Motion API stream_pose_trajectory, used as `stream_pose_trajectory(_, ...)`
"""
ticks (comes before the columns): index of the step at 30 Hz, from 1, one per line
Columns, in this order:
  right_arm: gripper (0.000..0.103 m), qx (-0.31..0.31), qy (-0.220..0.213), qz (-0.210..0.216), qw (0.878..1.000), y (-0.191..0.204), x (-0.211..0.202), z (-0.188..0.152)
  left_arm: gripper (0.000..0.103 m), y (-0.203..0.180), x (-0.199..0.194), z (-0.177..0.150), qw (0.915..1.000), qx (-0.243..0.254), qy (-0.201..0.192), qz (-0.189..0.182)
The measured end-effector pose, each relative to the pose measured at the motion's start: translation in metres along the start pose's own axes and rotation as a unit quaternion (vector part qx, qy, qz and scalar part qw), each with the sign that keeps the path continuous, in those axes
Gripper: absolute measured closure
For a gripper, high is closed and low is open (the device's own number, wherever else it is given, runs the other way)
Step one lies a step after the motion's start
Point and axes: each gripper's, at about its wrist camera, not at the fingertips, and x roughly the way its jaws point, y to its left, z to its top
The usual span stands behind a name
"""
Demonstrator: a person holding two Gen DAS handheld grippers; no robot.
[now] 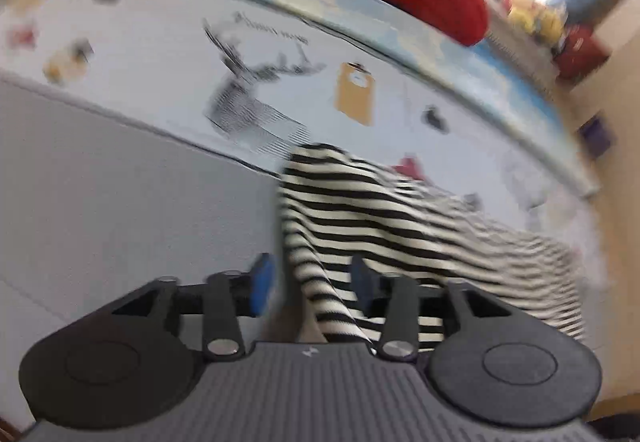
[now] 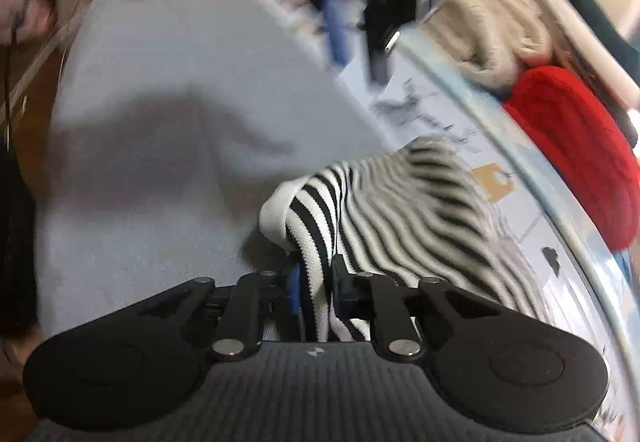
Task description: Fold small clothes
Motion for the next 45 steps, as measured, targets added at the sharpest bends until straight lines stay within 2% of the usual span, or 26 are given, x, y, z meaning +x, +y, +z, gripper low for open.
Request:
stream_pose_trajectory(1, 0.093, 0.022, -0.015, -0.002, 1.000, -0.007, -0.012, 0.003, 0.036, 0.001, 0.003, 0.001, 0.9993, -0.020, 0.012, -0.029)
stream_pose_trajectory(2, 0.098, 0.043, -0.032, -0.005, 0.999, -0.014, -0.027, 0.006, 0.032, 0.000, 0.008, 0.002, 0.9972, -0.038, 0.023, -0.059)
stream_pose_trajectory(3, 0.099, 0.063, -0.049, -0.007, 0.997, -0.023, -0.042, 0.006, 0.023, -0.001, 0.012, 0.003, 0.9950, -0.051, 0.032, -0.080)
stream_pose_trajectory(4, 0.100, 0.080, -0.065, -0.010, 0.995, -0.030, -0.057, 0.005, 0.019, -0.004, 0.015, 0.004, 0.9934, -0.058, 0.036, -0.093)
stream_pose_trajectory(8, 0.100, 0.118, -0.108, -0.021, 0.987, -0.051, -0.103, -0.016, 0.017, -0.022, 0.041, 0.006, 0.9870, -0.068, 0.066, -0.130)
stream_pose_trajectory(11, 0.100, 0.136, -0.127, -0.023, 0.982, -0.058, -0.123, -0.033, 0.016, -0.035, 0.071, -0.002, 0.9856, -0.068, 0.104, -0.115)
stream_pose_trajectory(13, 0.100, 0.138, -0.136, -0.022, 0.981, -0.061, -0.131, -0.041, 0.016, -0.038, 0.092, -0.008, 0.9801, -0.097, 0.128, -0.117)
stream_pose_trajectory(17, 0.100, 0.142, -0.141, -0.017, 0.980, -0.064, -0.138, -0.049, 0.016, -0.050, 0.120, -0.009, 0.9739, -0.117, 0.131, -0.143)
stream_pose_trajectory(18, 0.100, 0.141, -0.143, -0.016, 0.979, -0.065, -0.140, -0.050, 0.016, -0.053, 0.126, -0.009, 0.9743, -0.118, 0.133, -0.139)
stream_pose_trajectory(20, 0.100, 0.138, -0.144, -0.016, 0.980, -0.069, -0.142, -0.051, 0.021, -0.060, 0.135, -0.005, 0.9772, -0.110, 0.131, -0.125)
stream_pose_trajectory(21, 0.100, 0.138, -0.142, -0.014, 0.980, -0.071, -0.141, -0.051, 0.030, -0.063, 0.138, -0.003, 0.9785, -0.104, 0.128, -0.125)
stream_pose_trajectory(22, 0.100, 0.139, -0.140, -0.012, 0.980, -0.073, -0.141, -0.052, 0.052, -0.064, 0.140, -0.002, 0.9805, -0.095, 0.124, -0.119)
stream_pose_trajectory(23, 0.101, 0.140, -0.138, -0.010, 0.980, -0.073, -0.140, -0.052, 0.065, -0.065, 0.140, 0.001, 0.9833, -0.085, 0.118, -0.109)
stream_pose_trajectory(24, 0.102, 0.139, -0.135, -0.007, 0.981, -0.074, -0.139, -0.051, 0.085, -0.065, 0.138, 0.004, 0.9850, -0.078, 0.111, -0.107)
stream_pose_trajectory(29, 0.102, 0.122, -0.137, 0.021, 0.983, -0.060, -0.133, -0.036, 0.091, -0.062, 0.092, 0.017, 0.9903, -0.034, 0.066, -0.117)
stream_pose_trajectory(32, 0.102, 0.118, -0.151, 0.053, 0.980, -0.047, -0.130, -0.018, 0.093, -0.043, 0.048, 0.023, 0.9936, -0.032, 0.033, -0.103)
stream_pose_trajectory(35, 0.102, 0.116, -0.168, 0.081, 0.976, -0.032, -0.129, 0.003, 0.093, -0.018, 0.014, 0.025, 0.9977, -0.037, 0.008, -0.056)
stream_pose_trajectory(37, 0.102, 0.121, -0.175, 0.094, 0.973, -0.027, -0.130, 0.011, 0.093, -0.009, 0.009, 0.022, 0.9982, -0.047, 0.017, -0.032)
stream_pose_trajectory(39, 0.102, 0.140, -0.172, 0.106, 0.969, -0.027, -0.131, 0.011, 0.093, -0.018, 0.012, 0.019, 0.9992, -0.028, 0.028, -0.007)
stream_pose_trajectory(40, 0.102, 0.147, -0.169, 0.107, 0.969, -0.029, -0.132, 0.008, 0.093, -0.026, 0.013, 0.019, 0.9994, -0.022, 0.026, -0.007)
stream_pose_trajectory(42, 0.102, 0.172, -0.162, 0.101, 0.967, -0.039, -0.138, -0.003, 0.093, -0.052, 0.012, 0.021, 0.9994, -0.009, 0.015, -0.030)
stream_pose_trajectory(45, 0.102, 0.233, -0.158, 0.070, 0.957, -0.069, -0.161, -0.031, 0.092, -0.114, 0.012, 0.021, 0.9949, 0.003, -0.007, -0.100)
